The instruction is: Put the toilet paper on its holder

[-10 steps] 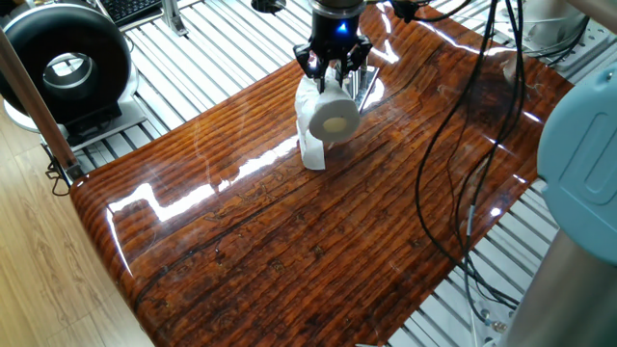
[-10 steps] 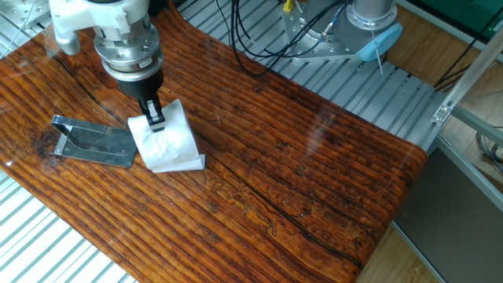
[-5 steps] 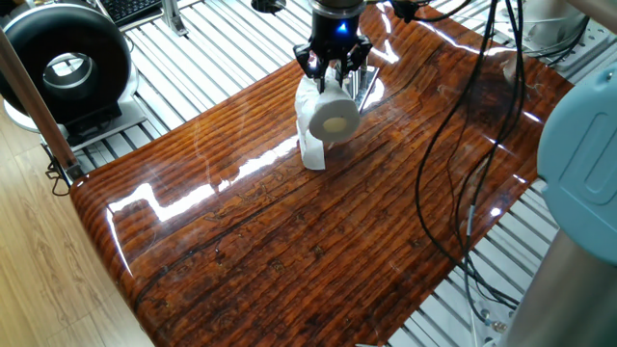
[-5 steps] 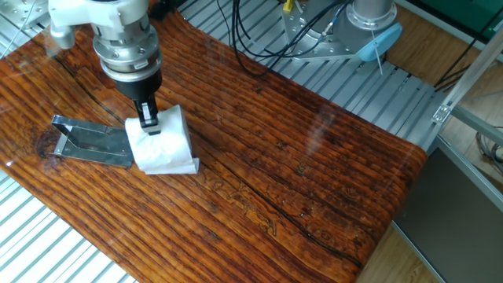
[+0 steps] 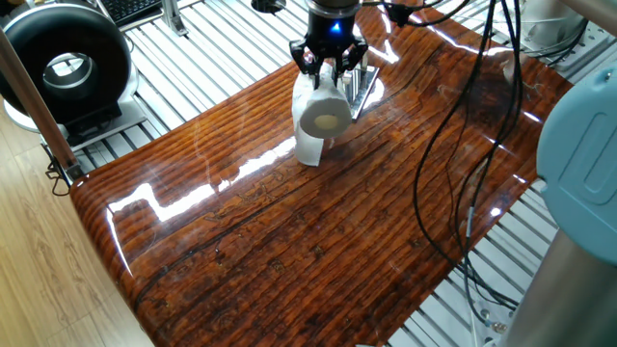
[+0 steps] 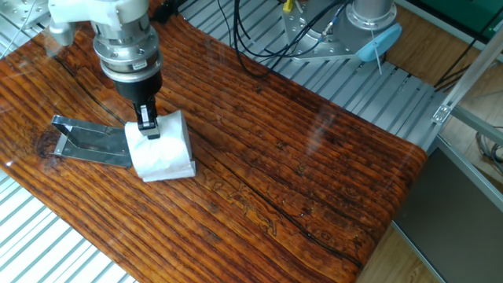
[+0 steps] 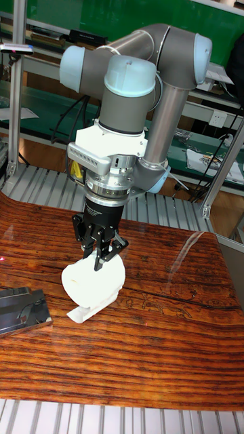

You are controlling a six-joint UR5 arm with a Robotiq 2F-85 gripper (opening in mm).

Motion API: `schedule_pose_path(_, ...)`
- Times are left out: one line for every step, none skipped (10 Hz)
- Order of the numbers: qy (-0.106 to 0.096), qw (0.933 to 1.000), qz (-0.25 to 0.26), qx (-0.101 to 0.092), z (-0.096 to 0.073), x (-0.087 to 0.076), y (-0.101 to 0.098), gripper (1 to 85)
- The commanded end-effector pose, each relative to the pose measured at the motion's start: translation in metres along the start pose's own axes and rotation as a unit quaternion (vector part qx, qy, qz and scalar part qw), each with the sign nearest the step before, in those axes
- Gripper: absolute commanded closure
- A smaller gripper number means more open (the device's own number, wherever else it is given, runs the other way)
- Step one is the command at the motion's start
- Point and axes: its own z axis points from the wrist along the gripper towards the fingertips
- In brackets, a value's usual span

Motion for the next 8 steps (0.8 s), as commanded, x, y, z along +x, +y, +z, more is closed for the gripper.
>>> schedule_pose_path(0.004, 0.9998, 0.007, -0.02, -0.001, 0.001, 0.01, 84.7)
schedule_pose_path(0.009, 0.9997, 0.007, -0.02, -0.001, 0.004, 0.011, 84.7)
schedule_pose_path(0.008, 0.9998, 0.007, -0.016, -0.001, 0.003, 0.009, 84.7)
schedule_pose_path(0.011, 0.9997, 0.007, -0.019, -0.001, 0.005, 0.01, 84.7)
schedule_pose_path(0.008, 0.9998, 0.007, -0.015, 0.0, 0.003, 0.008, 84.7)
schedule_pose_path(0.009, 0.9999, 0.006, -0.004, 0.001, 0.002, 0.005, 84.7)
schedule_pose_path(0.018, 0.9996, -0.022, 0.001, 0.0, 0.006, 0.005, 84.7)
schedule_pose_path(0.029, 0.9986, -0.043, -0.011, 0.0, 0.012, 0.011, 84.7)
